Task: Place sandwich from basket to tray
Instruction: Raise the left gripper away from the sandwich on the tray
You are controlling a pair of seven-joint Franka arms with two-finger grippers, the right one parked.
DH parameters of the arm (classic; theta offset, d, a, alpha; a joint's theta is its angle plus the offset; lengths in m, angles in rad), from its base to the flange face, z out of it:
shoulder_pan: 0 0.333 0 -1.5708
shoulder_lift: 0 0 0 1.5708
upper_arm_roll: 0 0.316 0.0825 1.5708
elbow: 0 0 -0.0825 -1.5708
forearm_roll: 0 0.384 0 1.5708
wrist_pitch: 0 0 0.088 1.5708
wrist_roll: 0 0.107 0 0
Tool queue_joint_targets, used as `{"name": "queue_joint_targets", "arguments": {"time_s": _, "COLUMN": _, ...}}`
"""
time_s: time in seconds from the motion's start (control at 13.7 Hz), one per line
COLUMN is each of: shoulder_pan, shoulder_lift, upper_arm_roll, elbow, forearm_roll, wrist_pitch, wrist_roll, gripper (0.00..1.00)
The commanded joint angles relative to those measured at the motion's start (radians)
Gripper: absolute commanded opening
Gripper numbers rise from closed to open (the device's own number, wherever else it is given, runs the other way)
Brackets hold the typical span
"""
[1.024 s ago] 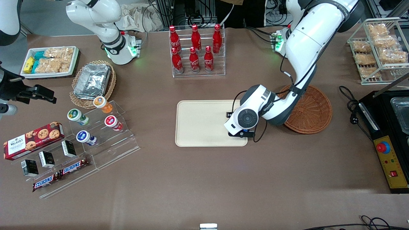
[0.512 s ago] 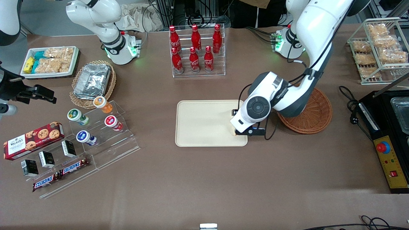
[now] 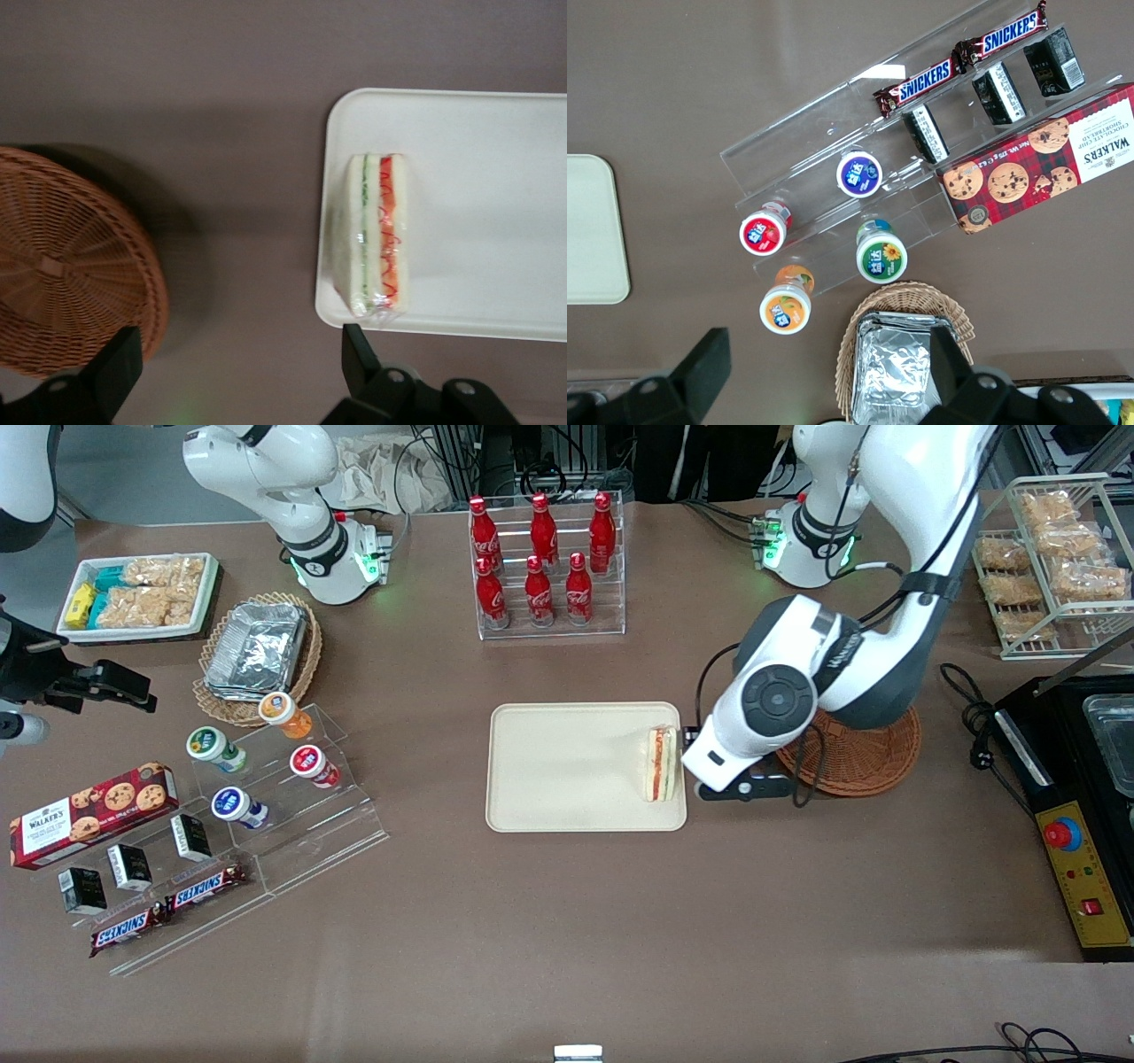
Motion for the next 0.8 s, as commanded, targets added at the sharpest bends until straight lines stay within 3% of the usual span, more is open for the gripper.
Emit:
{"name": "queue_joint_targets", "arguments": {"time_s": 0.0, "shoulder_pan": 0.077, "shoulder_lift": -0.076, "upper_arm_roll": -0.001, "elbow": -0.012, "forearm_roll": 0.014, "wrist_pitch": -0.053, "wrist_roll": 0.121, "gripper": 1.00}}
{"name": "queue_joint_targets", "arguments": {"time_s": 0.37, "shoulder_pan": 0.216, "shoulder_lift": -0.174, "upper_arm_roll": 0.011, "elbow": -0.018, "forearm_roll": 0.102, "wrist_pitch": -0.086, "wrist_roll": 0.344, "gripper": 1.00}}
{"name": "queue_joint_targets", "arguments": {"time_s": 0.73, "shoulder_pan": 0.212, "shoulder_lift": -0.265, "upper_arm_roll": 0.187, "elbow": -0.004, "forearm_roll": 0.080, "wrist_pitch": -0.084, "wrist_roll": 0.528, "gripper": 1.00}}
